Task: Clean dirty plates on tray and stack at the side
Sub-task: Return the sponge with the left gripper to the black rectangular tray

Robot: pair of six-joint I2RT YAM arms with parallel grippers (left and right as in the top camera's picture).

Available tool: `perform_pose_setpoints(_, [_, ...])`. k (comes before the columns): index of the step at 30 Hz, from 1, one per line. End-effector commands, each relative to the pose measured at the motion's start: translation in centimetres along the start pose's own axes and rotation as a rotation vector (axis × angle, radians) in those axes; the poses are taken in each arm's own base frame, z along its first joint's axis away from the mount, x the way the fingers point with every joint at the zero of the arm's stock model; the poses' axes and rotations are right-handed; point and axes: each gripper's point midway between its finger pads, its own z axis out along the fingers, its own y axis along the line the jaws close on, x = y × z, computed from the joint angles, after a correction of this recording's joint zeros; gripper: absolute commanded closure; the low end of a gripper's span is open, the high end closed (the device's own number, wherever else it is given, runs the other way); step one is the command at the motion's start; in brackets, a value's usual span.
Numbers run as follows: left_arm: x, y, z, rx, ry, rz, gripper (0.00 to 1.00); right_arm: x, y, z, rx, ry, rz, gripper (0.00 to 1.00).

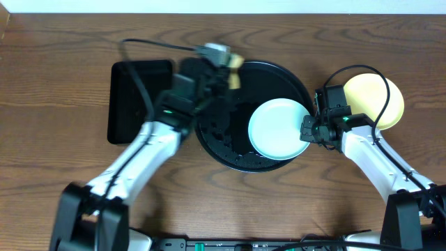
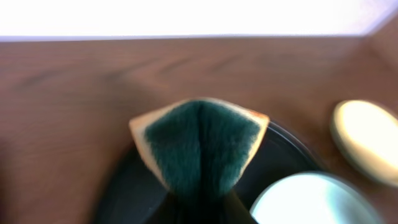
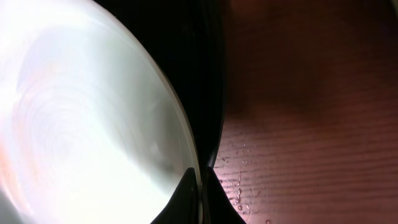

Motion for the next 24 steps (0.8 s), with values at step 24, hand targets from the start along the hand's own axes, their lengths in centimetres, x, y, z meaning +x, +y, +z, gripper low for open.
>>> perform_pose_setpoints(24, [7.0, 19.5, -8.3, -0.287, 0.249, -0.463, 0.92, -11.5, 5.8, -22.4, 0.818, -0.835, -0.415, 0.99])
